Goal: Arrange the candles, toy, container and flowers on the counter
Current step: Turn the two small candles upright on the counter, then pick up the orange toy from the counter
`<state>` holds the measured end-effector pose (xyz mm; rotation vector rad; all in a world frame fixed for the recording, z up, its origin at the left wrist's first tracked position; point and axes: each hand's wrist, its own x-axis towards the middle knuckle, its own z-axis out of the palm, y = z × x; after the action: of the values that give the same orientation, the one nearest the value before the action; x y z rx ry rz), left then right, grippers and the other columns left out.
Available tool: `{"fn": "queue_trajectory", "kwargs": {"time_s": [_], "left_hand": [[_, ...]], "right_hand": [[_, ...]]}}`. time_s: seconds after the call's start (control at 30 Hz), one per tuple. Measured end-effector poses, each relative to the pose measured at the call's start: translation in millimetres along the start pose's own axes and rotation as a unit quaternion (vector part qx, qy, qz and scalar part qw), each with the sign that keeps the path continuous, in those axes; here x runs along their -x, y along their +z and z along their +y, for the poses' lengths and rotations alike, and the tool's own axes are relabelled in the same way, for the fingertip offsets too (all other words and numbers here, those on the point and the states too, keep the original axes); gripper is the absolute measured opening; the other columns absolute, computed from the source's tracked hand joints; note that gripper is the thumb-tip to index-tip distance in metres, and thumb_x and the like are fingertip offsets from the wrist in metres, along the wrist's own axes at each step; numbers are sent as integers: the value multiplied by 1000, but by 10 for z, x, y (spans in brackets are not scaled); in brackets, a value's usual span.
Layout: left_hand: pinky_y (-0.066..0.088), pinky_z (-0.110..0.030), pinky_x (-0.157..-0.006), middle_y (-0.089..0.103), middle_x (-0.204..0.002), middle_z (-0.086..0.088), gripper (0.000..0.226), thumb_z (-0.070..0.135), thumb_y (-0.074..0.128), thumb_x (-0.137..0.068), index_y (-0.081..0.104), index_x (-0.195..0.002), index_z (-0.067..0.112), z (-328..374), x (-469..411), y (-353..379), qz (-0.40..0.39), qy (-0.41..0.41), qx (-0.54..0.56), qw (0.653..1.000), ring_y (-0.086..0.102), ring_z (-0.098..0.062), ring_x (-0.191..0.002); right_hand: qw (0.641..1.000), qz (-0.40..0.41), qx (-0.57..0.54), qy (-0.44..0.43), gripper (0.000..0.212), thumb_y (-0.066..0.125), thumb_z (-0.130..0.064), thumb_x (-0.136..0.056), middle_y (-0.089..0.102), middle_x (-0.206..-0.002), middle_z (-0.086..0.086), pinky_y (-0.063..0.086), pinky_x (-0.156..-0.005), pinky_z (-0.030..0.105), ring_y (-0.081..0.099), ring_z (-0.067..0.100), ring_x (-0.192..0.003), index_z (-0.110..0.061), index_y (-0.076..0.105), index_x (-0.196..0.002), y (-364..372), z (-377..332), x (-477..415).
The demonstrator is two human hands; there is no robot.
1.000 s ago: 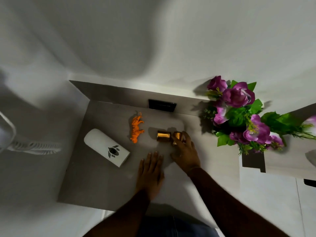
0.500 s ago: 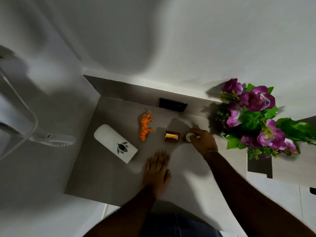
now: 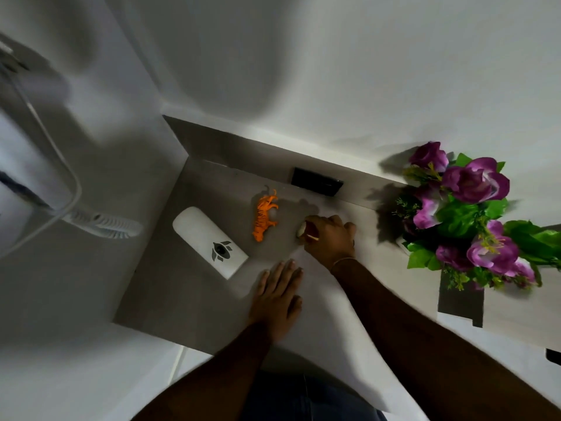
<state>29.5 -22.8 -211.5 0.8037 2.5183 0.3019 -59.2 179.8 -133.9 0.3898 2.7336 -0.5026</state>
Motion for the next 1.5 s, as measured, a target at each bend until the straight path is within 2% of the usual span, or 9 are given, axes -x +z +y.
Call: {"fn": "queue_trajectory", "kwargs": {"time_s": [0.17,0.43,0.57,0.67,0.9,1.1,1.23,1.37,1.5], "left_hand": [[3,-52,-136,-3,-181,5,70,46,42,-111,8,-172,31,7,-8,-6,17,12,33,999,-4,-20,-167],[0,-51,-136,-9,-181,3,71,49,38,-113,3,-172,31,-7,-2,-61,-8,13,42,999,-9,-20,-168],[-6,-54,-136,-18,-180,-2,79,63,36,-109,-3,-172,34,-66,28,-46,-5,-31,22,999,-18,-26,-166],[-2,-55,-136,-13,-181,-2,86,69,43,-105,2,-172,33,-116,65,-1,20,-41,41,998,-13,-27,-167],[10,-58,-135,7,-182,-5,87,68,54,-102,19,-172,30,-241,194,137,98,-50,79,991,2,-29,-169],[16,-56,-134,9,-182,-4,85,65,52,-103,17,-172,30,-335,242,234,125,-45,60,989,7,-26,-169],[15,-55,-135,10,-182,-4,82,65,49,-105,18,-172,30,-334,268,244,135,-44,57,988,7,-25,-169],[14,-57,-134,9,-182,-4,81,65,47,-105,17,-172,30,-311,287,242,131,-52,62,988,6,-26,-169],[11,-57,-135,6,-183,-3,80,64,45,-106,14,-172,31,-300,298,210,121,-57,58,989,2,-25,-169]], "right_hand": [[996,73,-46,19,60,72,-37,-79,77,-109,0,33,-106,48,72,31,-102,-29,56,-136,73,74,64],[999,34,9,17,90,72,-53,-74,60,-144,0,14,-121,60,59,27,-133,-36,37,-155,166,41,69],[994,97,24,-36,70,59,-64,-82,64,-136,-1,30,-108,53,62,26,-127,-31,54,-143,103,-422,-121],[997,65,-49,-15,59,58,-58,-88,65,-133,4,35,-104,48,62,31,-125,-30,56,-140,89,-801,-376],[987,-35,-106,117,107,72,-65,-74,45,-157,11,30,-116,57,47,40,-143,-17,27,-159,310,-1227,-766],[989,8,-98,106,86,76,-41,-70,55,-139,13,44,-105,50,58,42,-127,-16,41,-144,459,-1186,-698],[965,30,-239,102,54,76,-26,-75,51,-133,12,54,-101,49,65,43,-109,-13,55,-122,386,-1114,-651],[936,50,-331,107,31,79,-15,-79,52,-131,15,53,-91,33,63,28,-85,-13,62,-105,286,-1058,-630],[911,58,-395,105,24,77,-6,-84,65,-105,17,58,-94,39,68,38,-103,-5,64,-104,203,-1009,-657]]}}
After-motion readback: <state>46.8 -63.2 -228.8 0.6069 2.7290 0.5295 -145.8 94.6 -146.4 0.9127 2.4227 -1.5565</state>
